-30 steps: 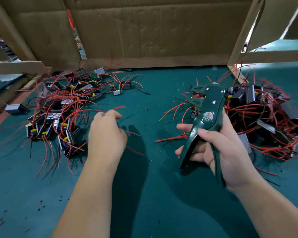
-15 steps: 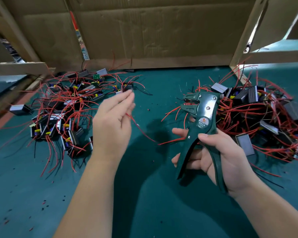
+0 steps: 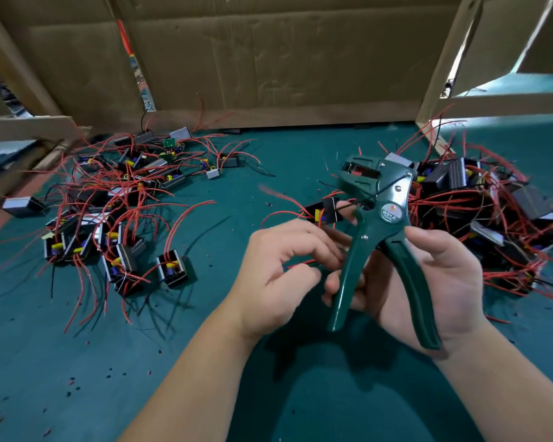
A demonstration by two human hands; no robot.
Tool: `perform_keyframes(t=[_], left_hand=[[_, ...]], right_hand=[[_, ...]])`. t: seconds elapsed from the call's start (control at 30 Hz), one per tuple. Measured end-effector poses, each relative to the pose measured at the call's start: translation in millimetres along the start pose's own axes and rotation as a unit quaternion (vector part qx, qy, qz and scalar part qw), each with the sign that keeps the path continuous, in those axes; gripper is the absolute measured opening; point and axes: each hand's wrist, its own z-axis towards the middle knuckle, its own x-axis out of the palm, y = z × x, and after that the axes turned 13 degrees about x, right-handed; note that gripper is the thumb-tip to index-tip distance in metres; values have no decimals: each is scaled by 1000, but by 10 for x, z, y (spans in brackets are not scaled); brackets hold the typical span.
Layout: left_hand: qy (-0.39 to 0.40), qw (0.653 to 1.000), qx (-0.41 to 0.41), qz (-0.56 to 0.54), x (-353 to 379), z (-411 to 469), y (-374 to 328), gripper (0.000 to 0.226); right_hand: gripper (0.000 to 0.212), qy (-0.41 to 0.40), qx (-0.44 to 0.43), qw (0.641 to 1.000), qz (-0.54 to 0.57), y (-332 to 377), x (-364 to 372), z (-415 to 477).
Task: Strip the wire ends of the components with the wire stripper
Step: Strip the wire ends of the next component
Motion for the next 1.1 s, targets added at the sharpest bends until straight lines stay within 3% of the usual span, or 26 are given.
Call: perform_keyframes(t=[0.23, 0.4, 0.53, 0.67, 0.8, 0.9, 0.97, 1.03, 1.1], left_hand=[[-40, 989, -63, -126, 15, 5, 45, 35], [-143, 955, -129, -226, -37, 27, 60, 31], [-216, 898, -145, -353, -192, 82, 69, 31], [-234, 839, -148, -469, -281, 121, 68, 66], [-228, 724, -107, -642, -491, 133, -24, 70], [-370, 723, -143, -565, -608, 141, 52, 81], [-472, 715, -218, -467, -623, 127, 163, 68], [-493, 718, -305, -386, -544, 131, 234, 47], [-464, 749, -367, -298, -423, 126, 269, 36]], right_hand=[[88, 17, 20, 999, 22, -47, 3, 23], [78, -23, 4, 999, 26, -42, -30, 18], [72, -35, 4, 999, 31, -28, -39, 15], [78, -22, 25, 999, 30, -44, -39, 16], [79, -21, 29, 999, 39, -58, -32, 21], [68, -37, 14, 998, 53, -42, -30, 18], [63, -48, 4, 997, 61, -28, -32, 6], [66, -49, -3, 997, 66, -20, -32, -1], [75, -48, -10, 996, 70, -15, -31, 1]])
